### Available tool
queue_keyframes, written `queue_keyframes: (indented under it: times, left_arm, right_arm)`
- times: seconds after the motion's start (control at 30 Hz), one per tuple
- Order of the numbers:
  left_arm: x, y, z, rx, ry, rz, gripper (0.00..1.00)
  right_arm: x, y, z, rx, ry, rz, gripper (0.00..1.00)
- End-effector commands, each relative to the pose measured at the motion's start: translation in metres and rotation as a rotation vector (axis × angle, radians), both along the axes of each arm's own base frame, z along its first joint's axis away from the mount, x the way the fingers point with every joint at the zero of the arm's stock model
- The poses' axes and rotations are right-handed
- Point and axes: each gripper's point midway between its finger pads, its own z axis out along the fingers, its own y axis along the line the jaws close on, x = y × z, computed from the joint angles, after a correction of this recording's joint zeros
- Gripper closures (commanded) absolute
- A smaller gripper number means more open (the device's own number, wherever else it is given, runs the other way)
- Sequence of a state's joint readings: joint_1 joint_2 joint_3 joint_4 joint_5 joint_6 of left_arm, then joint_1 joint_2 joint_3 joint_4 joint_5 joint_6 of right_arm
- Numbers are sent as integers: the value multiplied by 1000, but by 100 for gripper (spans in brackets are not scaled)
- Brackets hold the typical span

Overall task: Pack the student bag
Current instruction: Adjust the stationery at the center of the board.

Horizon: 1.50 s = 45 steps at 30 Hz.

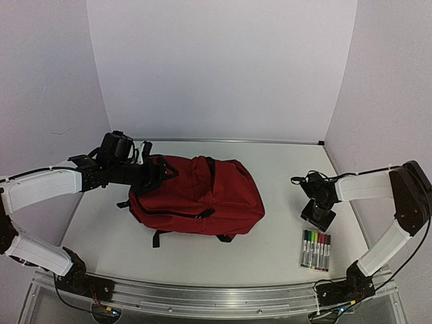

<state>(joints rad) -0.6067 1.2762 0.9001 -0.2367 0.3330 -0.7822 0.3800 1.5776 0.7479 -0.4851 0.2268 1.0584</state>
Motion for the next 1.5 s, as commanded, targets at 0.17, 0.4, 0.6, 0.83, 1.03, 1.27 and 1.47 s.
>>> queue_keyframes:
  times: [0.17,0.4,0.6,0.83,1.03,1.27,1.47]
  left_arm:
    - [2,2,12,-8,-46,-11,7]
    - [0,3,13,-4,-61,-19,6]
    - [-1,4,11,-7,-57,-18,6]
    - [1,2,9,-15,-51,-18,6]
    - [1,1,8,-15,-47,-22,6]
    - [3,0,7,-13,-44,-20,6]
    - [4,0,9,-16,-48,-20,6]
  right_arm:
    - [-14,-22,29,-49,-39,-90,21]
    - [-26,-21,17,-8,9,-91,25]
    - [-25,-14,15,19,22,-39,37]
    - [-23,-6,9,33,64,38,47]
    - [-23,-3,4,27,93,87,66]
    - [-17,4,4,51,99,124,96]
    - [-4,26,13,141,48,145,100]
